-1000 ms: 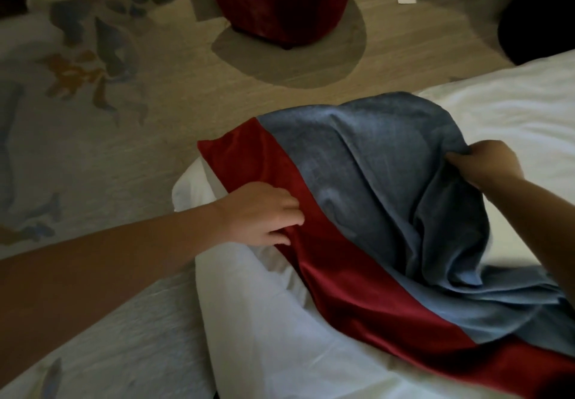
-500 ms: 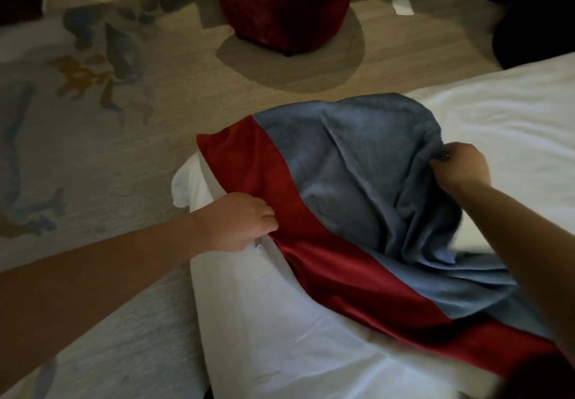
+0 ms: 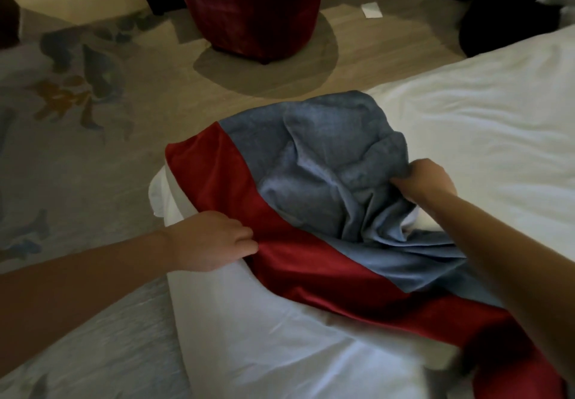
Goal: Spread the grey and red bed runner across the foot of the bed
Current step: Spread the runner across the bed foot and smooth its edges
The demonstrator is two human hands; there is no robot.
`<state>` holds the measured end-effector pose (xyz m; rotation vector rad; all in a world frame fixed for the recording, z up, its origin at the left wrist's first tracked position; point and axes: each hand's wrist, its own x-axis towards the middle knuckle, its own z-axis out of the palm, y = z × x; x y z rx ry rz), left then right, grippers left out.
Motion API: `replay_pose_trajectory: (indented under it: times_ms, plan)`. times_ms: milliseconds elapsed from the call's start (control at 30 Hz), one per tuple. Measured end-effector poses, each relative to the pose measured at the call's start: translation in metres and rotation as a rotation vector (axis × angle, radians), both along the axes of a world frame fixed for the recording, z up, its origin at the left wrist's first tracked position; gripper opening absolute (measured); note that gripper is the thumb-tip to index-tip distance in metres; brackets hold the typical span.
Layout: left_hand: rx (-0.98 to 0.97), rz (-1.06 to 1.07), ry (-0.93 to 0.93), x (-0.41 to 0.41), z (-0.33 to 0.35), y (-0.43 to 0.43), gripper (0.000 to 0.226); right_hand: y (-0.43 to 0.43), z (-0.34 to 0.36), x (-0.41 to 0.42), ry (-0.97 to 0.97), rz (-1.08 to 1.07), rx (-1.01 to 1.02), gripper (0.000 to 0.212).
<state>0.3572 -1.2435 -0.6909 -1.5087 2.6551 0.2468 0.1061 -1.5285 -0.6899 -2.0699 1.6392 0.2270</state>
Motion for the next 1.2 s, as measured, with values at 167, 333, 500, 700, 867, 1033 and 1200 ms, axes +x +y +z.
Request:
replay_pose_trajectory:
  times_ms: [167,333,500,700,867,1033,1200]
  plan:
    - [0.103,0.041,-0.047,0.000,-0.003,0.008,0.019,-0.030,0.012,-0.014,-0.060,-0.112,-0.154,0.024]
    - [0.177,0.093,-0.019,-0.016,0.009,0.007,0.018,0.006,0.021,-0.009,-0.031,0.053,-0.386,0.039]
    - [0.062,0.038,0.094,-0.073,0.020,-0.007,0.047,0.074,0.044,-0.025,-0.288,0.537,-0.491,0.018]
    - [0.213,0.007,-0.129,-0.141,-0.001,-0.011,0.016,0.160,0.034,-0.063,0.064,1.051,-0.043,0.051]
    - [0.236,0.098,-0.075,-0.149,-0.004,0.003,0.017,0.196,0.013,-0.080,0.180,0.972,0.018,0.023]
    - [0.452,-0.054,-0.135,-0.144,0.001,0.034,0.006,0.266,0.018,-0.082,-0.098,0.901,0.336,0.023]
    - [0.449,0.002,-0.084,-0.136,0.007,0.043,0.014,0.268,0.026,-0.070,-0.096,0.844,0.165,0.027]
